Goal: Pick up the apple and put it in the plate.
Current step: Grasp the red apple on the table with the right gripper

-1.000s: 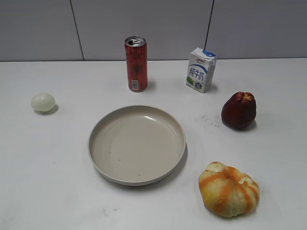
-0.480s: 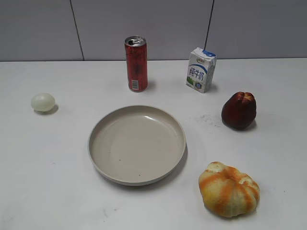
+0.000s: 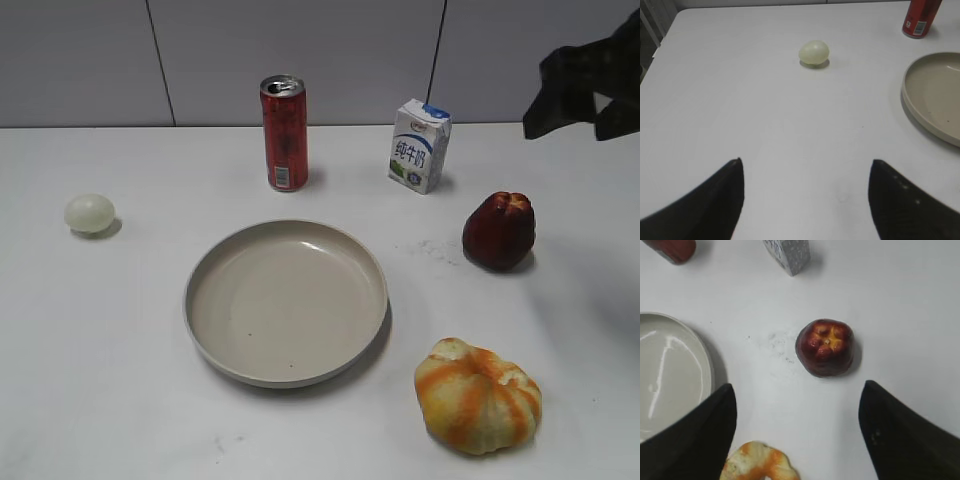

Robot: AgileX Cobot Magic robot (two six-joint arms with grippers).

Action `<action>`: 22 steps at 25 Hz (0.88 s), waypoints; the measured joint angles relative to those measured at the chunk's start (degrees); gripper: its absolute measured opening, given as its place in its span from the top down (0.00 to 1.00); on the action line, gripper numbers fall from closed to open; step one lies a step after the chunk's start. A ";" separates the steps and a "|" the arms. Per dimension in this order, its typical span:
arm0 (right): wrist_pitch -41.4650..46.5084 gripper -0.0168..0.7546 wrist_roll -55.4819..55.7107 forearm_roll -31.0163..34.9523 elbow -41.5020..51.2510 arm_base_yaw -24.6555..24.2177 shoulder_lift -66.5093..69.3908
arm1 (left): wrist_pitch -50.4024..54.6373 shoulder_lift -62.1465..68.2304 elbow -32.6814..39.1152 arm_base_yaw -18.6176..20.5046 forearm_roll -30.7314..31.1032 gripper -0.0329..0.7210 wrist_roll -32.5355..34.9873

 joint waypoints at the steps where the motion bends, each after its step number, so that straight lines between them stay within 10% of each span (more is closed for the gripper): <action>1: 1.16 0.24 0.55 0.00 -1.95 0.00 3.38 | 0.00 0.00 0.00 0.00 0.00 0.18 0.00; 22: 14.41 0.23 10.08 -6.22 -23.36 -0.16 35.94 | 0.00 0.00 0.00 0.00 0.00 0.18 0.00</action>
